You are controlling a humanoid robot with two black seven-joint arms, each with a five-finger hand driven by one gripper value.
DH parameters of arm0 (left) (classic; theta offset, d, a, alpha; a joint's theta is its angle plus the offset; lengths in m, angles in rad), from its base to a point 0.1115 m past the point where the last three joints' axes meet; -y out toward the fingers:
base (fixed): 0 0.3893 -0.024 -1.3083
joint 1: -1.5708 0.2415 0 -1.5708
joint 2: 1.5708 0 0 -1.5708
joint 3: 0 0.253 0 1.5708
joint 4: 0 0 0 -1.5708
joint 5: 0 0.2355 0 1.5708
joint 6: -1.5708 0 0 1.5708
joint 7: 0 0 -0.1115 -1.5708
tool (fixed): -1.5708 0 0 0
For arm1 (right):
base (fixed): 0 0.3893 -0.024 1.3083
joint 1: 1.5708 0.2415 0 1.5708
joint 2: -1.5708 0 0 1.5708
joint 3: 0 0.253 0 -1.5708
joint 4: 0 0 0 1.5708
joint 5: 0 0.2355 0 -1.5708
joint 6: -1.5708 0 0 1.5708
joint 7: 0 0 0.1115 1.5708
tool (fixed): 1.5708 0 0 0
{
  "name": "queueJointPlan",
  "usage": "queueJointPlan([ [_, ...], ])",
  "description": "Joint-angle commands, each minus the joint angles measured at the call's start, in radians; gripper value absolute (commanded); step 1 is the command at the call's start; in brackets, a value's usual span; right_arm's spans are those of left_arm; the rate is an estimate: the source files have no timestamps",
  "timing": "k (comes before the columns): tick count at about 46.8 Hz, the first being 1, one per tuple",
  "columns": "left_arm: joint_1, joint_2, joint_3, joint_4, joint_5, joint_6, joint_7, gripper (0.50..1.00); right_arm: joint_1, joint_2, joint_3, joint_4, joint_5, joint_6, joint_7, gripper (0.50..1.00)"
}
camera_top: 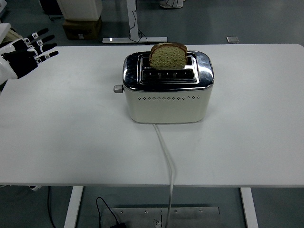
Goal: Press down toaster
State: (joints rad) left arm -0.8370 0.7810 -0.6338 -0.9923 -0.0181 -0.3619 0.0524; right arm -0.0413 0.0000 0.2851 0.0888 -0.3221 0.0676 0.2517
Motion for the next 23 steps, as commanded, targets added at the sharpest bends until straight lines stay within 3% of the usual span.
queueJointPlan([
  [1, -0.02, 0.015, -0.001, -0.034, 0.096, 0.006, 0.004, 1.0, 0.0, 0.0, 0.0, 0.0, 0.0, 0.0, 0.0, 0.998],
  [14, -0.082, 0.067, 0.002, -0.144, 0.473, -0.008, 0.01, 1.0, 0.0, 0.0, 0.0, 0.002, 0.0, 0.0, 0.0, 0.998],
  [23, -0.093, 0.118, 0.005, -0.236, 0.575, -0.101, 0.038, 1.0, -0.002, 0.0, 0.0, 0.0, 0.0, 0.0, 0.0, 0.998],
])
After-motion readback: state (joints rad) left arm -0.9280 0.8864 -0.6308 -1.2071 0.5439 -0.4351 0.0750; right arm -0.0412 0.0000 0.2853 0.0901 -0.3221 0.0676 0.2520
